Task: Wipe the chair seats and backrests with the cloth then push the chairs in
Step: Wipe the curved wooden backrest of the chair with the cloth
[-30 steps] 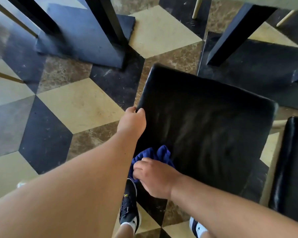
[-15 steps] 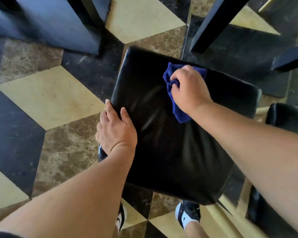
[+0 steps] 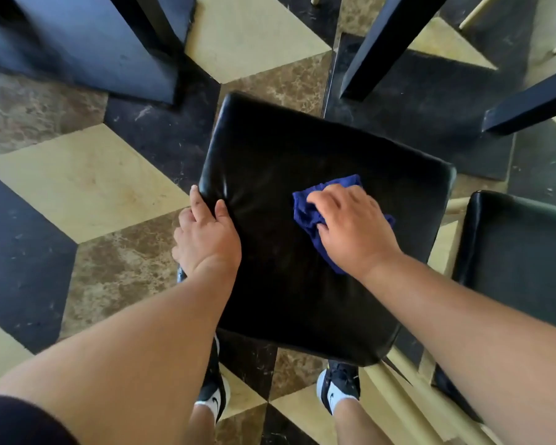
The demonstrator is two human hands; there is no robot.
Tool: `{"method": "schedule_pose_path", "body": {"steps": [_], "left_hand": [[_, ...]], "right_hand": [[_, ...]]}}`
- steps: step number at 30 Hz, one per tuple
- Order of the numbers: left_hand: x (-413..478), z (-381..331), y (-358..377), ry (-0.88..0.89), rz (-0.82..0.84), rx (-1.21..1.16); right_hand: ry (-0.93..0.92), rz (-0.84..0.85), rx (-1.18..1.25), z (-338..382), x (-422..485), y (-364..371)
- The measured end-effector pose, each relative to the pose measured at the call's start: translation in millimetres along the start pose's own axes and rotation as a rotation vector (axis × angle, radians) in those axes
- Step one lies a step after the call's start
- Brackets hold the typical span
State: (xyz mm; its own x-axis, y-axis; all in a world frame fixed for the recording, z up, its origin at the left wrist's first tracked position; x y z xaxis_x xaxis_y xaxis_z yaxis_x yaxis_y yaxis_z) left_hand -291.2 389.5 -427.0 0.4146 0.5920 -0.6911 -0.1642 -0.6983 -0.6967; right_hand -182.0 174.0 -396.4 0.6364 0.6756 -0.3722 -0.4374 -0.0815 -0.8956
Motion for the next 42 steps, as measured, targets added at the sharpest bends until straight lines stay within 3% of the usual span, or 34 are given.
{"method": "schedule_pose_path", "body": {"steps": [3,6,8,13,15,17,20,23,26,28,31,33,36,40,42], "left_hand": [[-2,-9,-44,0.017,0.250,0.100],[-18,-19,-106,-0.035,0.604,0.468],[-36,-17,-146,-0.118,0.813,0.571],[-57,23,-204,-0.085,1.021,0.477],[-58,52,-202,0.007,1.026,0.367],[-58,92,-192,-0.017,1.048,0.229],[-77,148,-171,-0.144,1.038,-0.234],[-125,149,-161,0.052,0.968,-0.674],[-159,135,-169,0.105,0.814,-0.776],[-173,130,-186,0.056,0.806,-0.831],[-186,128,-212,-0.027,0.801,-0.937],[-191,132,-221,-0.059,0.728,-0.925],[-205,127,-231,-0.093,0.677,-1.006],[-224,114,-241,0.109,0.682,-1.213],[-230,120,-234,0.048,0.628,-1.278]], "right_hand": [[0.402,-0.011,0.195,29,-20,-10],[0.578,0.224,0.357,75,-27,-7],[0.556,0.299,0.468,112,-31,-2],[0.357,0.437,0.688,196,-36,7],[0.334,0.499,0.813,225,-30,11],[0.358,0.536,0.948,247,-22,14],[0.490,0.552,1.111,259,-15,15],[0.515,0.543,1.227,266,-20,-7],[0.486,0.539,1.276,276,-39,-47],[0.484,0.543,1.318,281,-56,-74],[0.486,0.589,1.571,288,-78,-118],[0.483,0.528,1.644,292,-88,-146],[0.347,0.290,1.498,301,-100,-181],[-0.008,0.120,0.942,332,-118,-199],[-0.047,0.061,0.763,339,-123,-195]]}}
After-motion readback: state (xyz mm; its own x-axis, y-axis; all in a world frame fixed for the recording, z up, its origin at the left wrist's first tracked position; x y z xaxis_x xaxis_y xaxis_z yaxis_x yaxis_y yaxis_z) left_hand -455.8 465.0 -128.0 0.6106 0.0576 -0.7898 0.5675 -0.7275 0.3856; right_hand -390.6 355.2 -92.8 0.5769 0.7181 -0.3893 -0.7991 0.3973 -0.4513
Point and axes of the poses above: each hand's wrist, its own x-axis towards the middle knuckle, its own y-axis out of the palm, z = x × y, the point moved 1 cm from there along x, towards the middle knuckle, and after that the axes turned 12 degrees about z, right-handed, at the moved point
